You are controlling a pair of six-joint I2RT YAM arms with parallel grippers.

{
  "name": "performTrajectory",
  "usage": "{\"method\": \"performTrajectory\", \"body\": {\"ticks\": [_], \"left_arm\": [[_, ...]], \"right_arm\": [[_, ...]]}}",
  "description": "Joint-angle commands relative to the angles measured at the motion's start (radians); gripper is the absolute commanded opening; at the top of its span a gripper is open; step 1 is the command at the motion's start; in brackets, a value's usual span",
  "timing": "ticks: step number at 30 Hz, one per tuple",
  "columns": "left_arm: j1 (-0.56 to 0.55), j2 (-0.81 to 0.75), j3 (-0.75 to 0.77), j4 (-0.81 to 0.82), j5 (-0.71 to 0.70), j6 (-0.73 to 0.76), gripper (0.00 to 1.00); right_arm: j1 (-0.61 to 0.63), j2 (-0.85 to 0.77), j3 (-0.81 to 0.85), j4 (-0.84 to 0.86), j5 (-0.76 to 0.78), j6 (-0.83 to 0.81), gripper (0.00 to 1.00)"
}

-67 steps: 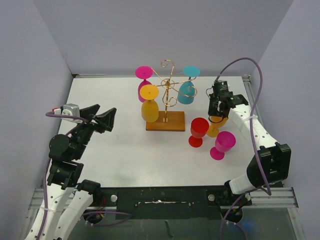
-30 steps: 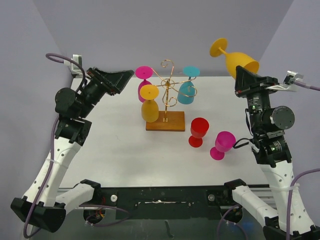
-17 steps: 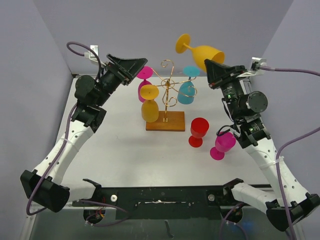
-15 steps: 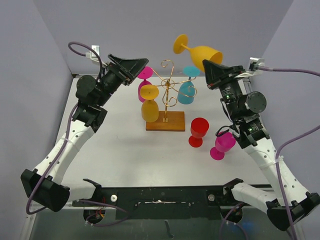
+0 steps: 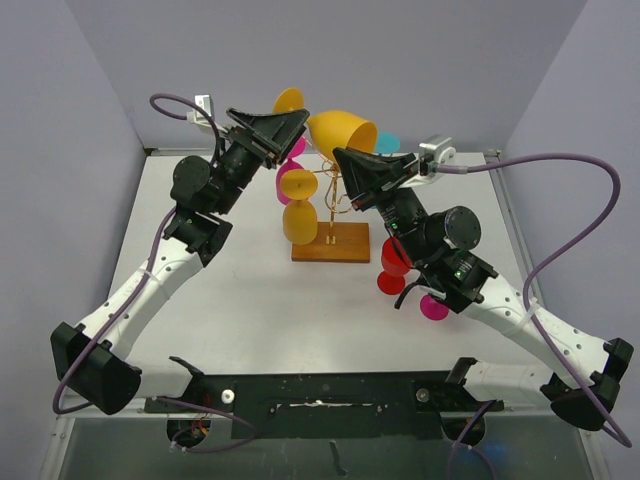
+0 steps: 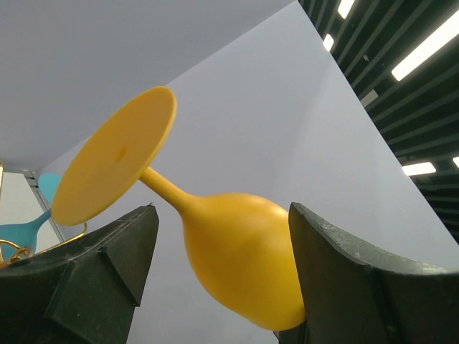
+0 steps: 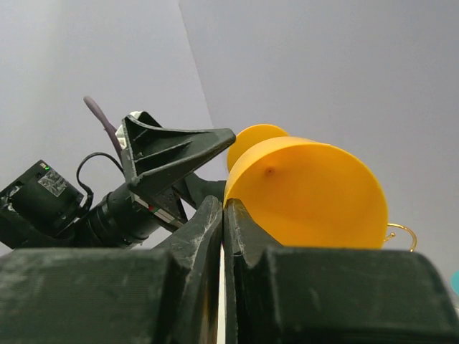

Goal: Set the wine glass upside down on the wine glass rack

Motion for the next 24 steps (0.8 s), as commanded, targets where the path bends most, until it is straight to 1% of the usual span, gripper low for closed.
{"method": "performTrajectory", "body": {"ticks": [1,4,7,11,16,19,21,24], "left_arm": [[0.000,-0.047,-0.027,0.062,-0.079,-0.023,0.69],[0.000,-0.054,-0.042,0.057,-0.095,-0.037,0.65],[0.002,-0.054,-0.043,0.047,-0.104,-0.052,0.57],[0.005,-0.054,-0.033,0.053,-0.102,-0.054,0.52],[0.007,-0.054,-0.025,0.062,-0.101,-0.063,0.48],[0.006,-0.049,-0.019,0.066,-0.096,-0.073,0.43],[0.007,-0.044,-0.017,0.072,-0.092,-0.083,0.37],[0.009,-0.034,-0.017,0.078,-0.083,-0.101,0.34]], "right_arm": [[0.038,-0.002,0.015,0.121,0.041,-0.068,0.00],[0.046,0.000,0.012,0.123,0.030,-0.068,0.00],[0.049,0.000,0.009,0.120,0.016,-0.063,0.00],[0.051,-0.002,0.003,0.103,0.018,-0.057,0.00],[0.053,-0.006,-0.004,0.088,0.014,-0.051,0.00],[0.053,-0.010,-0.009,0.080,-0.004,-0.048,0.00],[0.053,-0.011,-0.013,0.075,-0.019,-0.046,0.00],[0.053,-0.019,-0.025,0.073,-0.052,-0.045,0.00]]}}
